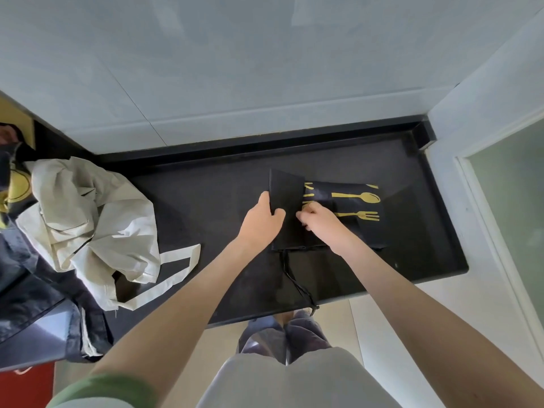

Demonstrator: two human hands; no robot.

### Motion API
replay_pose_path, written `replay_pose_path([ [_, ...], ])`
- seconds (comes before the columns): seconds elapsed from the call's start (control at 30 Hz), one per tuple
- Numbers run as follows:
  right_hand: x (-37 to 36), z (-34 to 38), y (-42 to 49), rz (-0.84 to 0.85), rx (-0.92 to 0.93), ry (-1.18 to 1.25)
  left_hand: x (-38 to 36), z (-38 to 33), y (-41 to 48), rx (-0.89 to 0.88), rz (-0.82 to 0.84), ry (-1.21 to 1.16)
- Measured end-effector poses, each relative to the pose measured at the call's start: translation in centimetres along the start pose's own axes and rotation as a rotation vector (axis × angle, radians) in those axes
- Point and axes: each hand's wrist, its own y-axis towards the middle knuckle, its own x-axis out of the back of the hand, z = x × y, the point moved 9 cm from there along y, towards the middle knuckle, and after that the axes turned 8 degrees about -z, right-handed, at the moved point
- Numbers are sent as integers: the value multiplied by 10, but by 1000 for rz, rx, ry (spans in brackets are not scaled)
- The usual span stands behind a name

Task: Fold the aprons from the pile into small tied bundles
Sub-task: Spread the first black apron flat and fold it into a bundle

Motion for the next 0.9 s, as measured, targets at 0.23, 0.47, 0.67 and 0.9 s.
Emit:
replay_pose_path([
  [0.23, -7, 14, -16, 130, -34, 344, -14, -33, -17, -173, 91, 87],
  [0.47, 49, 5, -17, -304, 169, 150, 29, -2, -8, -151, -352, 511],
  [0.67, 126, -40, -25, -722, 85, 27, -58, -37, -10, -725, 60, 775],
  [0.9, 110, -74, -12, -352, -164, 73, -92, -16, 2, -874, 132, 1056],
])
